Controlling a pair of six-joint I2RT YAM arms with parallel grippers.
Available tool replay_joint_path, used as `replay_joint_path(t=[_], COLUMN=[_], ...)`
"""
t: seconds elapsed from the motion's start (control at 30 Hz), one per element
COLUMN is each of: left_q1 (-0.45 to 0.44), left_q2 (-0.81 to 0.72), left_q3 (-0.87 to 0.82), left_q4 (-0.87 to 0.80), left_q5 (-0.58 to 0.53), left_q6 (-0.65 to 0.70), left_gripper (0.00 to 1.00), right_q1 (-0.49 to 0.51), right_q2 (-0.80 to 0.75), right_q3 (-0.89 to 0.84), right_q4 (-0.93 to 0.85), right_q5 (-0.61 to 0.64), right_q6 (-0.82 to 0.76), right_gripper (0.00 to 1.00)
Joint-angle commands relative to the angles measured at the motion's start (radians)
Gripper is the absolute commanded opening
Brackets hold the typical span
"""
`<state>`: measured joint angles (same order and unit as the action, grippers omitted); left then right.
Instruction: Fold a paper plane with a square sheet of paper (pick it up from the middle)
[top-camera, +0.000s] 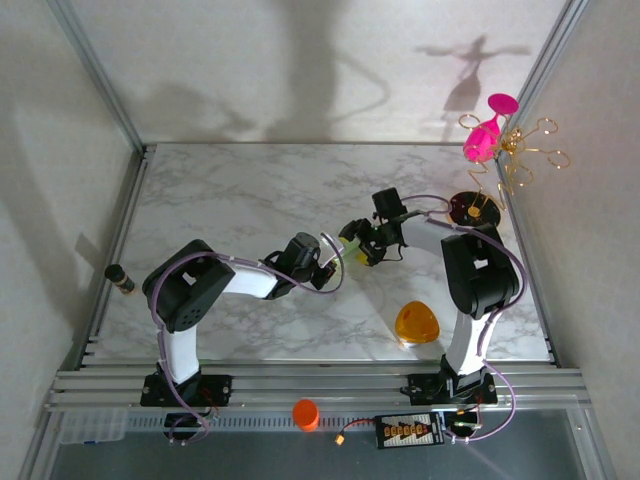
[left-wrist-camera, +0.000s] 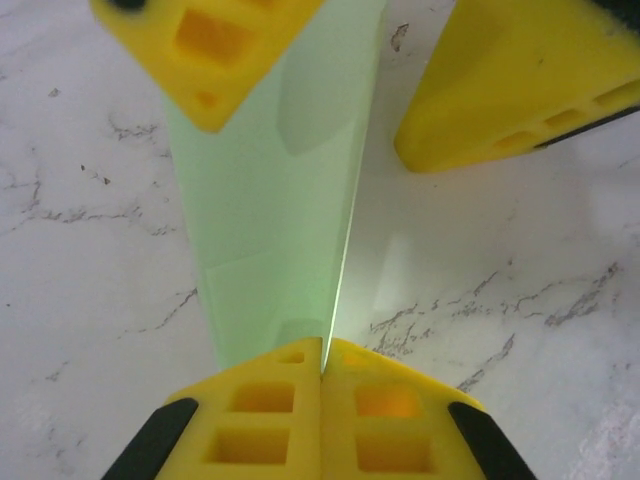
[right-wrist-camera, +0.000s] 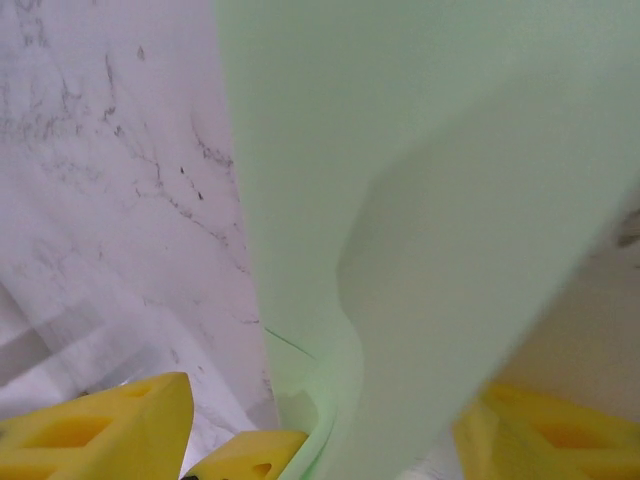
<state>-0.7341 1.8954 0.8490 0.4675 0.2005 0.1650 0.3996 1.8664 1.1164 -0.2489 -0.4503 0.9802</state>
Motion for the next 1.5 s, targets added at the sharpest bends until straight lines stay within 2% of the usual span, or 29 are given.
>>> replay_joint_path(t=[0.0,0.17,0.5,0.87,1.03,1.17,1.47], left_q1=[0.015,0.023,0.039,0.092,0.123,0.139,0.170], left_q2=[0.021,0.037,0.048,0.067,0.102,0.109,0.113], left_q3=[-0.012,-0.013,-0.011,0.121,0.194,0.206,0.146], left_q4=[0.002,0.003,0.001,-0.197,-0.278,-0.263,-0.056], left_q5=[0.060,0.092,0.133,0.231,0.329,0.398,0.473], left_q6=[-0.041,-0.066,-0.112,-0.221,-0.324,-0.429,-0.718], left_gripper=[0.05,0.05,0.05,0.00,0.00,0.00,0.00], right_q1=[-0.018,-0.033,-0.051,-0.063,-0.065,-0.068,-0.067], right_q2=[-0.048,-0.078,-0.101,-0.121,-0.133,-0.142,-0.184], right_q3=[0.013,0.011,0.007,0.003,-0.006,-0.025,-0.146], right_q4=[-0.036,-0.047,-0.056,-0.053,-0.044,-0.014,0.236], right_q5=[0.056,0.107,0.139,0.146,0.149,0.143,0.045], right_q6=[-0.013,-0.018,-0.021,-0.043,-0.062,-0.095,-0.231], right_gripper=[0.73,0.78,0.78,0.78,0.78,0.78,0.69])
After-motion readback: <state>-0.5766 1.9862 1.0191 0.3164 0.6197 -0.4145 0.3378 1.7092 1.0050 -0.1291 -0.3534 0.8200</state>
